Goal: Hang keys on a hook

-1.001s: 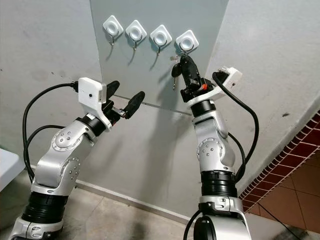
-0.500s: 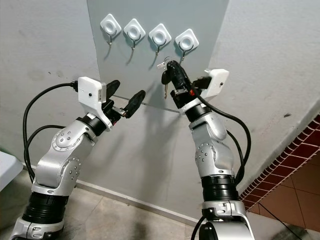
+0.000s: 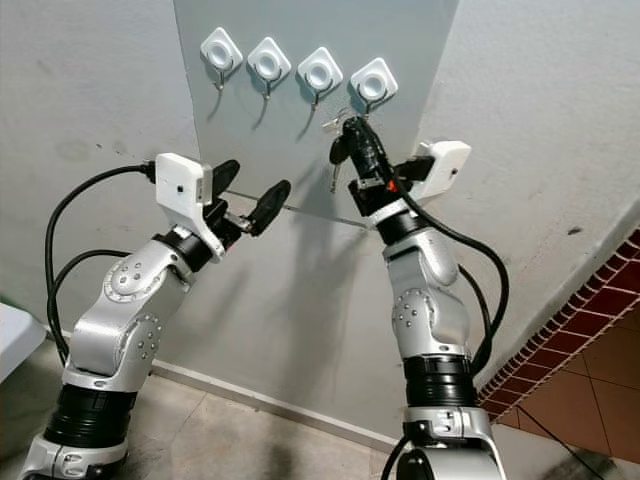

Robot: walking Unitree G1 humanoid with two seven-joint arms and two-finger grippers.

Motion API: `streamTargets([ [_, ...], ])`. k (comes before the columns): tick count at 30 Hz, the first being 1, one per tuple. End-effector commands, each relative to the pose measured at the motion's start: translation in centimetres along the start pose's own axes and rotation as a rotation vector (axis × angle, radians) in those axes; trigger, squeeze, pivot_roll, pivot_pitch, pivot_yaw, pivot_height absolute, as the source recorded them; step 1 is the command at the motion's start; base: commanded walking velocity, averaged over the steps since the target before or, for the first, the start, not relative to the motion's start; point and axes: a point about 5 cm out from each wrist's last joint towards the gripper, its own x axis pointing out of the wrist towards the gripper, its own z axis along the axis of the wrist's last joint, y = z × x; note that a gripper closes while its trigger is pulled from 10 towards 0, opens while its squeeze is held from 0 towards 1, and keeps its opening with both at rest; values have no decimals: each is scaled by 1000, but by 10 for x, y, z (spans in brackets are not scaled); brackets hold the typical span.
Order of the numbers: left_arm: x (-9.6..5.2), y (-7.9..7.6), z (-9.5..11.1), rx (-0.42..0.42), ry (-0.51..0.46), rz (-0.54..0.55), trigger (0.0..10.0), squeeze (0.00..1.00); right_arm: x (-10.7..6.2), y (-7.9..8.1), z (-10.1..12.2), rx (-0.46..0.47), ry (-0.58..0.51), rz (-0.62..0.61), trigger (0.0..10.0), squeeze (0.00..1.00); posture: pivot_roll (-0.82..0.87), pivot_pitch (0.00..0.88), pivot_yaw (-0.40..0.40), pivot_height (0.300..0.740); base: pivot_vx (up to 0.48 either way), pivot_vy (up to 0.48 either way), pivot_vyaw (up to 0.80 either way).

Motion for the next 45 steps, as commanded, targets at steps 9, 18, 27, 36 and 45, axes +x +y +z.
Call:
streamTargets([
  [9, 0, -1, 4, 5, -7, -6, 10000, 0, 7, -4, 17, 19, -73, -25, 10000, 0, 7, 0, -51, 740, 0, 0, 0],
  [18, -1, 0, 4, 5, -7, -3, 10000, 0, 7, -14, 16, 157, -88, -102, 10000, 0, 14, 0, -54, 740, 0, 0, 0],
  [27, -1, 0, 5, 5, -9, 2, 10000, 0, 1, -19, 5, 318, -54, -155, 10000, 0, 14, 0, -54, 740, 0, 0, 0],
  [36, -2, 0, 6, 5, -9, 4, 10000, 0, -7, -16, -6, 366, -21, -162, 10000, 1000, 14, 0, -53, 740, 0, 0, 0],
  [45, -3, 1, 4, 14, -7, 20, 10000, 0, -16, -11, -10, 157, 3, -151, 10000, 1000, 14, 0, -51, 740, 0, 0, 0],
])
